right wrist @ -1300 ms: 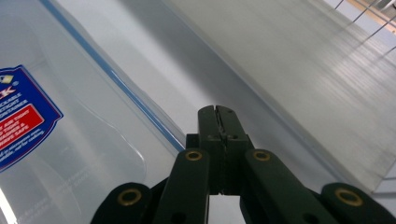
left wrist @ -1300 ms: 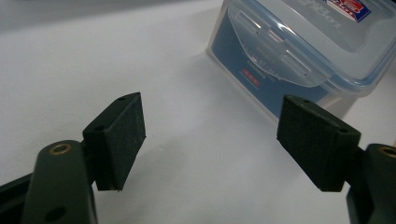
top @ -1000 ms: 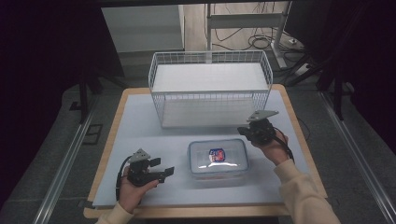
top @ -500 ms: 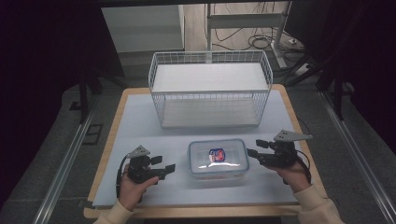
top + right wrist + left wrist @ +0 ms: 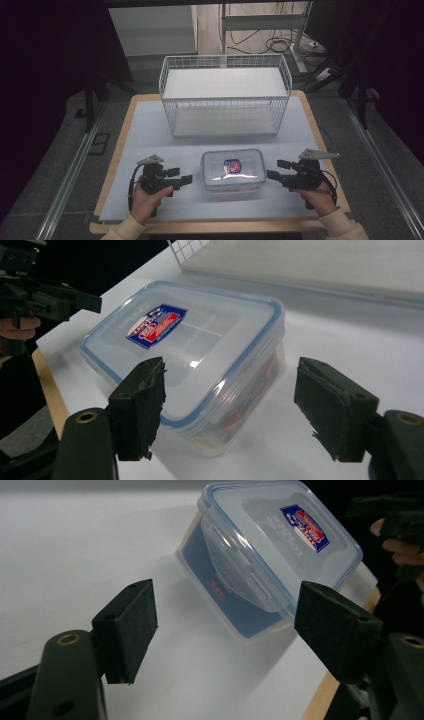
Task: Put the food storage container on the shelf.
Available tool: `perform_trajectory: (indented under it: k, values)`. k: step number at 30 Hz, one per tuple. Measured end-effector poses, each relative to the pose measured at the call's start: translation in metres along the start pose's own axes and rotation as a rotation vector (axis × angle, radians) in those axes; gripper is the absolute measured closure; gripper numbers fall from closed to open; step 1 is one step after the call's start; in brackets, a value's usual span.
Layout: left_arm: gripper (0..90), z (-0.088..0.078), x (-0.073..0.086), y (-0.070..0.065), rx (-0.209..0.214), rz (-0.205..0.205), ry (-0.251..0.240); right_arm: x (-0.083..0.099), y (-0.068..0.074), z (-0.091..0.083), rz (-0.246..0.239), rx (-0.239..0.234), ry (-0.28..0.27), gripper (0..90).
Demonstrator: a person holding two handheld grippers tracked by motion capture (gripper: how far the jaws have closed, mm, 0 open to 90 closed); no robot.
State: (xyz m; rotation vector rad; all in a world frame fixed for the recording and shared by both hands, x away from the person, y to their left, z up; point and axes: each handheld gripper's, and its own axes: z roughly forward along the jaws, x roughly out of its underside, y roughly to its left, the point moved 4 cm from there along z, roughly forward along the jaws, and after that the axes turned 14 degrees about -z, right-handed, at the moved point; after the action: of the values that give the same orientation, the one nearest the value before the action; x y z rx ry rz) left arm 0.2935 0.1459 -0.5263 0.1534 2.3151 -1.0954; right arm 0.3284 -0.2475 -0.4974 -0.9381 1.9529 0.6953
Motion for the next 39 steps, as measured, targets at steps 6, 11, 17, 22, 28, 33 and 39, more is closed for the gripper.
perform_trajectory:
  k: [6,11,17,22,28,33,39]
  values:
    - [24.8,0.004,-0.006,-0.003,0.065,-0.066,0.0,0.003,-0.003,0.007,0.089,-0.043,0.026,31.4]
    - [25.0,0.011,-0.008,-0.002,0.105,-0.121,0.018,0.007,-0.006,0.015,0.148,-0.077,0.047,31.3]
    - [25.0,0.023,-0.01,-0.001,0.116,-0.151,0.043,0.007,-0.009,0.023,0.185,-0.088,0.055,30.4]
    - [24.9,0.033,-0.008,-0.003,0.111,-0.145,0.068,0.005,-0.013,0.027,0.212,-0.097,0.048,30.4]
    - [25.0,0.044,-0.007,-0.004,0.105,-0.139,0.095,0.004,-0.013,0.033,0.208,-0.094,0.064,29.8]
    - [25.0,0.051,-0.006,-0.006,0.109,-0.131,0.106,0.003,-0.012,0.04,0.206,-0.101,0.079,28.5]
    - [24.8,0.056,-0.006,-0.007,0.117,-0.131,0.112,0.003,-0.012,0.047,0.227,-0.122,0.088,28.1]
